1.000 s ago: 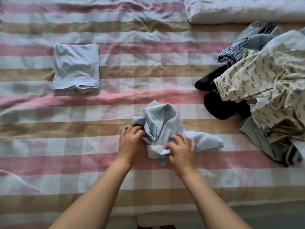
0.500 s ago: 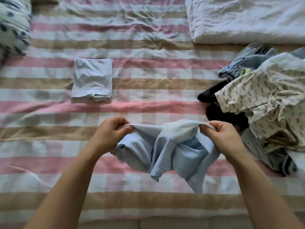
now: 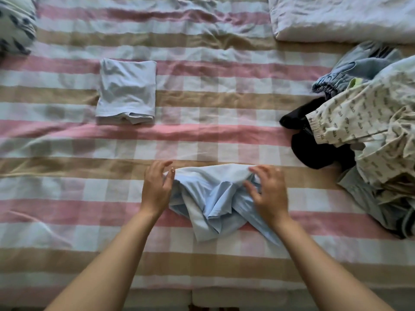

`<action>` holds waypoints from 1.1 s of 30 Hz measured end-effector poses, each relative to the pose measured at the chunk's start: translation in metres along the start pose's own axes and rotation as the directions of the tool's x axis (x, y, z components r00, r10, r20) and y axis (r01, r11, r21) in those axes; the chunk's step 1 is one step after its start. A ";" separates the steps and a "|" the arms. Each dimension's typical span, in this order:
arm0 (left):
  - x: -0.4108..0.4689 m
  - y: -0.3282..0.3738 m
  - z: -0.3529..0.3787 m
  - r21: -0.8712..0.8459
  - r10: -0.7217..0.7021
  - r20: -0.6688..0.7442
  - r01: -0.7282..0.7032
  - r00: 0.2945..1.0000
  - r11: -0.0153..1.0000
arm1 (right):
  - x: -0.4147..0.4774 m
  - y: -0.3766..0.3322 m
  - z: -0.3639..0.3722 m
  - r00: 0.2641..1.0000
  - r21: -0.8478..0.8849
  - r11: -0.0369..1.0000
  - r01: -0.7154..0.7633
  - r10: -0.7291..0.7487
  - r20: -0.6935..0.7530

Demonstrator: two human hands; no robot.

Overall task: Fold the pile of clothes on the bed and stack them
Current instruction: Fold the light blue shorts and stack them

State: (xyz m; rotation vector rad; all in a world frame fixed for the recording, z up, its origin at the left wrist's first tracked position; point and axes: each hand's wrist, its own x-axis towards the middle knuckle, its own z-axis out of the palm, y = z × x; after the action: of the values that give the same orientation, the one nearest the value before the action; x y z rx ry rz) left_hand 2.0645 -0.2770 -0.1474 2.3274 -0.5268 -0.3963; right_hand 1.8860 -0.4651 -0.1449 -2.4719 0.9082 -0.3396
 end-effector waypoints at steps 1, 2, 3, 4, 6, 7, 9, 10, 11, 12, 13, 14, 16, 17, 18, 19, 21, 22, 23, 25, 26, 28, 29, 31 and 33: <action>-0.006 -0.002 -0.002 -0.068 -0.051 0.030 0.053 0.998 0.996 | -0.006 -0.012 0.005 0.986 -0.022 0.989 0.149 -0.147 0.079; -0.011 -0.004 -0.003 -0.136 -0.124 0.085 0.135 0.989 0.981 | -0.010 -0.023 0.012 0.942 -0.055 0.961 0.271 -0.253 0.222; -0.014 -0.009 -0.003 -0.186 -0.186 0.146 0.212 0.972 0.960 | -0.013 -0.033 0.019 0.875 -0.082 0.933 0.351 -0.296 0.383; -0.015 -0.012 -0.002 -0.200 -0.229 0.193 0.267 0.954 0.943 | -0.014 -0.040 0.026 0.823 -0.122 0.909 0.399 -0.296 0.486; -0.014 -0.021 0.000 -0.198 -0.273 0.210 0.314 0.939 0.929 | -0.002 -0.043 0.032 0.853 -0.199 0.889 0.412 -0.299 0.428; -0.011 -0.023 0.001 -0.213 -0.293 0.191 0.331 0.937 0.919 | 0.005 -0.040 0.031 0.903 -0.168 0.924 0.342 -0.274 0.332; -0.002 -0.021 0.001 -0.268 -0.312 0.147 0.342 0.939 0.901 | 0.023 -0.030 0.024 0.967 0.046 0.995 0.088 -0.097 0.237; 0.004 -0.018 0.000 -0.293 -0.305 0.128 0.330 0.944 0.897 | 0.034 -0.023 0.020 0.976 0.174 0.983 -0.055 0.016 0.218; 0.012 -0.016 0.001 -0.318 -0.296 0.108 0.315 0.949 0.894 | 0.047 -0.014 0.015 0.973 0.281 0.942 -0.183 0.133 0.188; 0.021 -0.012 0.002 -0.334 -0.294 0.092 0.307 0.951 0.891 | 0.060 -0.005 0.010 0.958 0.371 0.885 -0.282 0.243 0.149; 0.030 -0.009 0.004 -0.350 -0.294 0.081 0.303 0.952 0.886 | 0.074 0.004 0.006 0.935 0.426 0.834 -0.351 0.334 0.116; 0.038 -0.005 0.007 -0.359 -0.293 0.070 0.298 0.954 0.884 | 0.086 0.013 0.005 0.911 0.453 0.797 -0.399 0.403 0.093; 0.054 -0.003 0.017 -0.363 -0.288 0.061 0.290 0.956 0.885 | 0.105 0.029 0.010 0.857 0.458 0.741 -0.491 0.505 0.103; 0.059 -0.004 0.022 -0.358 -0.292 0.072 0.298 0.954 0.885 | 0.111 0.036 0.015 0.832 0.439 0.722 -0.535 0.540 0.126; 0.062 -0.005 0.025 -0.366 -0.306 0.094 0.319 0.947 0.874 | 0.115 0.040 0.020 0.812 0.411 0.710 -0.571 0.562 0.157; 0.063 -0.006 0.028 -0.390 -0.327 0.119 0.347 0.938 0.853 | 0.117 0.042 0.024 0.801 0.382 0.710 -0.592 0.570 0.184; 0.058 -0.012 0.027 -0.410 -0.365 0.129 0.385 0.922 0.827 | 0.118 0.038 0.029 0.812 0.300 0.756 -0.582 0.557 0.172; 0.052 -0.014 0.025 -0.396 -0.376 0.101 0.384 0.921 0.834 | 0.115 0.032 0.029 0.840 0.238 0.806 -0.541 0.533 0.105; 0.045 -0.017 0.022 -0.384 -0.388 0.059 0.380 0.920 0.841 | 0.112 0.023 0.029 0.887 0.174 0.873 -0.456 0.461 0.013; 0.024 -0.022 0.016 -0.384 -0.420 -0.031 0.377 0.907 0.843 | 0.105 -0.002 0.033 0.977 0.065 0.985 -0.163 0.170 -0.131; 0.013 -0.024 0.015 -0.396 -0.432 -0.061 0.375 0.900 0.838 | 0.105 -0.017 0.038 0.992 0.030 0.999 -0.015 0.019 -0.128; -0.005 -0.027 0.017 -0.431 -0.442 -0.067 0.373 0.895 0.822 | 0.113 -0.042 0.054 0.975 -0.004 0.976 0.219 -0.219 0.043; -0.012 -0.029 0.019 -0.454 -0.448 -0.048 0.380 0.893 0.806 | 0.119 -0.053 0.064 0.939 -0.044 0.955 0.294 -0.280 0.202; -0.020 -0.035 0.023 -0.515 -0.465 0.022 0.409 0.885 0.753 | 0.129 -0.065 0.086 0.845 -0.169 0.917 0.362 -0.247 0.474; -0.024 -0.040 0.025 -0.579 -0.483 0.113 0.453 0.868 0.678 | 0.134 -0.067 0.103 0.798 -0.274 0.895 0.352 -0.134 0.587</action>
State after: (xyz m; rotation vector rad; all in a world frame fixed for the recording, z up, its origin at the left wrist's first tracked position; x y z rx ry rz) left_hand 2.0436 -0.2534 -0.1892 1.8100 0.2340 -0.6376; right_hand 2.0623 -0.4723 -0.1896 -2.7959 0.4181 0.5137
